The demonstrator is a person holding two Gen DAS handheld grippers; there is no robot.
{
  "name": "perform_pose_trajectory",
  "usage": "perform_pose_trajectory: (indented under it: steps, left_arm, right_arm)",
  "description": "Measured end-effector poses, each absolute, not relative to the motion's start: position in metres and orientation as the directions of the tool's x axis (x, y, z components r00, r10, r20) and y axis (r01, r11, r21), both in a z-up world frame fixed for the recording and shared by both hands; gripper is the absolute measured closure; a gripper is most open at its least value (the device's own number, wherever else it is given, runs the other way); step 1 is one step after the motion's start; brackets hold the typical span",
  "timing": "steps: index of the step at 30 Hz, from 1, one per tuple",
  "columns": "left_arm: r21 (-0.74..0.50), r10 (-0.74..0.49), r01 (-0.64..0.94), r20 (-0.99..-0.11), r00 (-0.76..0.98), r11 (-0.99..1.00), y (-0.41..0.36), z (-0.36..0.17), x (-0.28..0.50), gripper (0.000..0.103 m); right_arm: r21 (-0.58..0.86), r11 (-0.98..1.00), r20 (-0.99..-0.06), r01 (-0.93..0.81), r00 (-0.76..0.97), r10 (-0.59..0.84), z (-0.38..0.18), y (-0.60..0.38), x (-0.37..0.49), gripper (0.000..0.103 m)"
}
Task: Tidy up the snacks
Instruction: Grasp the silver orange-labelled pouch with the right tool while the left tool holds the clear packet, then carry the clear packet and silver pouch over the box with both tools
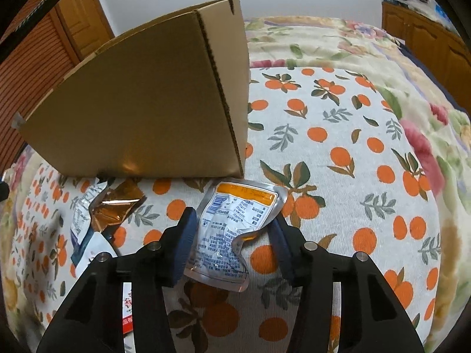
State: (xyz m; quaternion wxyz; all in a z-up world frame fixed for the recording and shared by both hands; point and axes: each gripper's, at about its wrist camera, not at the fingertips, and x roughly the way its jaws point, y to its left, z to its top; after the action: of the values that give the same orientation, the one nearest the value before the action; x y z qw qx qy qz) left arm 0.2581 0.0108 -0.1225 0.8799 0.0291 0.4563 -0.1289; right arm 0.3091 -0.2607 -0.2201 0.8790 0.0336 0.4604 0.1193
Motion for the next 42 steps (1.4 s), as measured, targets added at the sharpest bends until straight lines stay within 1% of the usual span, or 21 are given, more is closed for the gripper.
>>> perform_pose_trajectory:
  steps: [2,4,5,6,8,11,20,31,42]
  left_arm:
    - [-0.063,-0.199,0.257,-0.812,0.549,0.964,0.009,-0.123,0.258,0.083]
    - [-0.058,-0.196,0.259,-0.813,0.548,0.964,0.008,-0.124,0.258,0.083]
    - [-0.057,-0.195,0.259,-0.814,0.548,0.964,0.008,-0.124,0.259,0.083]
    - [-0.057,-0.195,0.258,-0.814,0.548,0.964,0.008,-0.125,0.259,0.083]
    - [-0.051,-0.192,0.261,-0.814,0.548,0.964,0.007,-0.125,0.259,0.083]
    - [-0.049,-0.193,0.266,-0.812,0.551,0.963,0.005,-0.125,0.258,0.083]
    - [-0.053,-0.209,0.271,-0.782,0.587,0.961,0.001,-0.104,0.253,0.083]
    - [-0.017,-0.216,0.292,-0.711,0.669,0.956,-0.016,-0.051,0.24,0.083]
    - [-0.028,-0.228,0.283,-0.67,0.707,0.959,-0.015,-0.021,0.246,0.083]
  right_arm:
    - [0.139,0.972,-0.807,-0.189,0.547,0.221,-0.221,-0.257,0.309,0.051]
    - [0.077,0.975,-0.819,-0.211,0.545,0.182,-0.222,-0.25,0.306,0.051]
    - [0.059,0.974,-0.823,-0.218,0.541,0.171,-0.222,-0.247,0.304,0.054]
    - [0.057,0.973,-0.827,-0.225,0.535,0.173,-0.221,-0.247,0.303,0.064]
    - [0.086,0.97,-0.833,-0.228,0.518,0.196,-0.22,-0.249,0.302,0.076]
    - [0.12,0.967,-0.836,-0.224,0.503,0.221,-0.219,-0.256,0.3,0.078]
    - [0.119,0.964,-0.818,-0.239,0.527,0.231,-0.19,-0.258,0.281,0.081]
    - [0.095,0.938,-0.749,-0.334,0.597,0.288,-0.118,-0.237,0.245,0.081]
    - [0.097,0.92,-0.696,-0.379,0.636,0.335,-0.074,-0.222,0.243,0.081]
